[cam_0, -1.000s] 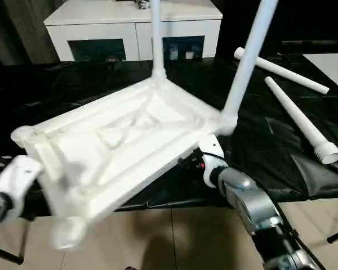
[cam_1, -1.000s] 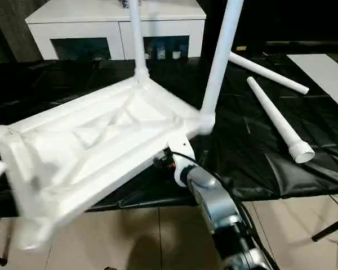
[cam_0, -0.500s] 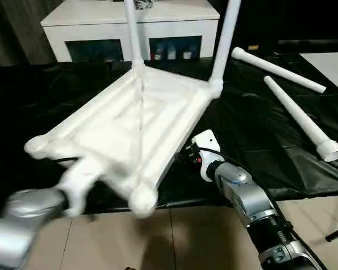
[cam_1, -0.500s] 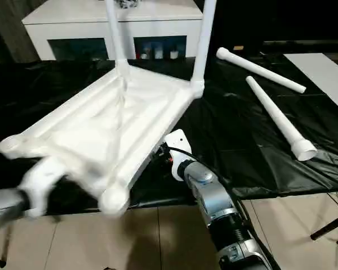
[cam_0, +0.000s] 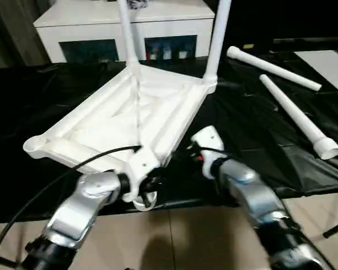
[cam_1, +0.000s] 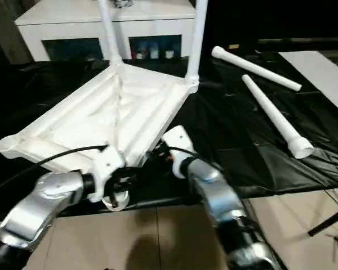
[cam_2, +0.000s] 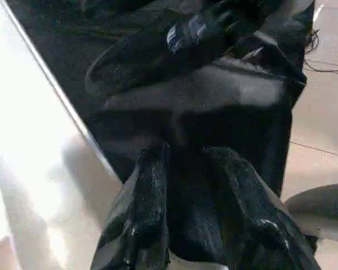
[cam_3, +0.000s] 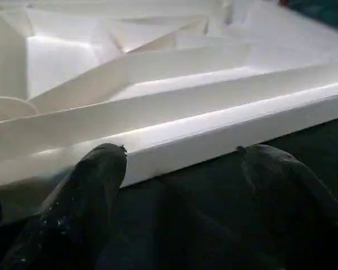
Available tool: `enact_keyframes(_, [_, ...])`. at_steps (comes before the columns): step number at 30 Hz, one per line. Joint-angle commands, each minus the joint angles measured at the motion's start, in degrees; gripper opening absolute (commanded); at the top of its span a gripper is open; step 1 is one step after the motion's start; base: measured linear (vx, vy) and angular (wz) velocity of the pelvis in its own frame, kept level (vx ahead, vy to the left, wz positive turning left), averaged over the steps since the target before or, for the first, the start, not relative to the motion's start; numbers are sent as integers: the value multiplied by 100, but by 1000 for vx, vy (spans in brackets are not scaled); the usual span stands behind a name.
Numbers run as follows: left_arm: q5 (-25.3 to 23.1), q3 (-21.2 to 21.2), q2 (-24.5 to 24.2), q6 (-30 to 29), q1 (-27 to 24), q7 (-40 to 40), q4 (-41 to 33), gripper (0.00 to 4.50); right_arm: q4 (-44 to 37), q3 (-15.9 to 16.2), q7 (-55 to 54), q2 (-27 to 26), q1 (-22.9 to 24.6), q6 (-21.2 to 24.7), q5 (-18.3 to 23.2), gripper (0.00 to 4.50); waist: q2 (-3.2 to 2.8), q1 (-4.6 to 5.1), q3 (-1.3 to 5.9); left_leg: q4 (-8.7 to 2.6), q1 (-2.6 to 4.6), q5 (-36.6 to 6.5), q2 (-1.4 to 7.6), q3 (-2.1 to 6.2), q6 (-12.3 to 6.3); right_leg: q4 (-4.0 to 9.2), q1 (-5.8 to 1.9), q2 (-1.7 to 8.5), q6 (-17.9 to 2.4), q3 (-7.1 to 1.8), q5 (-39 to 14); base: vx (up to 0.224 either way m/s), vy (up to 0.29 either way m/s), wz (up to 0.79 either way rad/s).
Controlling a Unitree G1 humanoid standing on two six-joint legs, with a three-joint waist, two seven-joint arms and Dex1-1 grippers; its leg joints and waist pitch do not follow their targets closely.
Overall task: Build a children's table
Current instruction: Rotate table base
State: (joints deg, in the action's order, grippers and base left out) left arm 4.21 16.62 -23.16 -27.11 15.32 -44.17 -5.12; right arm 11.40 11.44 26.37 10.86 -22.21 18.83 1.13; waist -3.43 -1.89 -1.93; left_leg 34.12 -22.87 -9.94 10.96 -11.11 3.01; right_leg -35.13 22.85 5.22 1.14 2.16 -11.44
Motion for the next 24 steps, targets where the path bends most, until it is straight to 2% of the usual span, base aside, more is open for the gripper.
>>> enact_keyframes(1, [29, -434, -131, 8, 123, 215, -95, 136, -401, -220, 141, 238, 91, 204, 90, 372, -73, 9, 358, -379, 190, -1073, 136, 93, -32, 338, -251, 146, -1236, -129, 96, 0, 0, 0])
enact_keyframes(2, [29, -434, -131, 8, 123, 215, -95, 136, -401, -220, 141, 238, 91, 204, 90, 372, -59, 10, 354, -377, 184, -1117, 137, 94, -26, 336, -257, 146, -1240, -130, 35, 0, 0, 0])
enact_keyframes(3, [-32, -594, -301, 59, 109, 270, -111, 136, -506, -259, 210, 385, 146, 239, 83, 372, -76, 12, 348, -377, 185, -1215, 128, 91, -29, 348, -250, 155, -1243, -131, -160, 0, 0, 0])
enact_keyframes(4, [-62, -815, -555, 49, 41, 278, -142, 136, -638, -267, 333, 586, 233, 307, 64, 372, -53, 13, 340, -383, 171, -1258, 126, 101, -37, 357, -271, 153, -1192, -129, -323, 0, 0, 0])
enact_keyframes(6, [-70, -1069, -965, 41, -133, 144, -222, 136, -799, -240, 499, 838, 362, 439, 35, 372, -64, 31, 324, -395, 162, -1308, 125, 110, -46, 373, -263, 151, -1141, -125, -542, 0, 0, 0])
enact_keyframes(8, [20, -1308, -1603, -168, -546, -324, -444, 136, -842, -179, 613, 1052, 479, 504, -41, 372, -67, 47, 319, -402, 169, -1379, 126, 117, -21, 382, -249, 160, -1137, -125, -731, 0, 0, 0])
enact_keyframes(9, [20, -1308, -1603, -168, -546, -324, -444, 136, -842, -179, 613, 1052, 479, 504, -41, 372, -72, 77, 301, -426, 159, -1511, 131, 125, -16, 385, -235, 158, -1133, -122, -916, 0, 0, 0])
enact_keyframes(10, [47, -1381, -1923, -321, -779, -557, -553, 136, -792, -178, 611, 1081, 491, 494, -48, 372, -56, 79, 300, -427, 205, -1672, 139, 116, 10, 411, -194, 148, -1128, -124, -1102, 0, 0, 0])
enact_keyframes(13, [-9, -1418, -2359, -526, -1092, -769, -504, 136, -663, -128, 613, 1074, 446, 463, -75, 372, -91, 76, 289, -438, 227, -1792, 149, 117, 33, 404, -150, 154, -1173, -140, -1156, 0, 0, 0])
enact_keyframes(14, [-14, -1414, -2425, -574, -1140, -800, -501, 136, -640, -113, 617, 1065, 436, 454, -81, 372, -68, 85, 282, -448, 213, -1806, 145, 116, 28, 409, -156, 152, -1168, -139, -1171, 0, 0, 0])
enact_keyframes(16, [76, -1367, -2535, -645, -1242, -878, -551, 136, -643, -56, 662, 1057, 417, 473, -55, 372, -87, 70, 273, -454, 241, -1913, 148, 116, 68, 421, -133, 153, -1138, -144, -1288, 0, 0, 0])
enact_keyframes(17, [124, -1350, -2550, -663, -1265, -905, -575, 136, -649, -38, 682, 1055, 412, 484, -38, 372, -75, 53, 267, -461, 247, -1964, 151, 115, 77, 426, -128, 154, -1131, -151, -1338, 0, 0, 0])
enact_keyframes(18, [213, -1252, -2504, -712, -1306, -947, -660, 136, -690, 35, 817, 1067, 416, 488, 21, 372, -86, 26, 269, -463, 260, -1987, 155, 112, 109, 428, -119, 159, -1127, -156, -1348, 0, 0, 0])
enact_keyframes(20, [286, -1144, -2407, -762, -1332, -991, -736, 136, -773, 116, 1039, 1090, 442, 508, 129, 372, -70, -3, 263, -471, 258, -2004, 159, 113, 119, 427, -119, 166, -1128, -164, -1333, 0, 0, 0])
enact_keyframes(24, [216, -764, -1967, -645, -1178, -917, -617, 136, -1464, 481, 2231, 1566, 667, 694, 595, 372, -65, -24, 275, -463, 232, -1855, 166, 114, 60, 403, -169, 173, -1102, -173, -1028, 0, 0, 0])
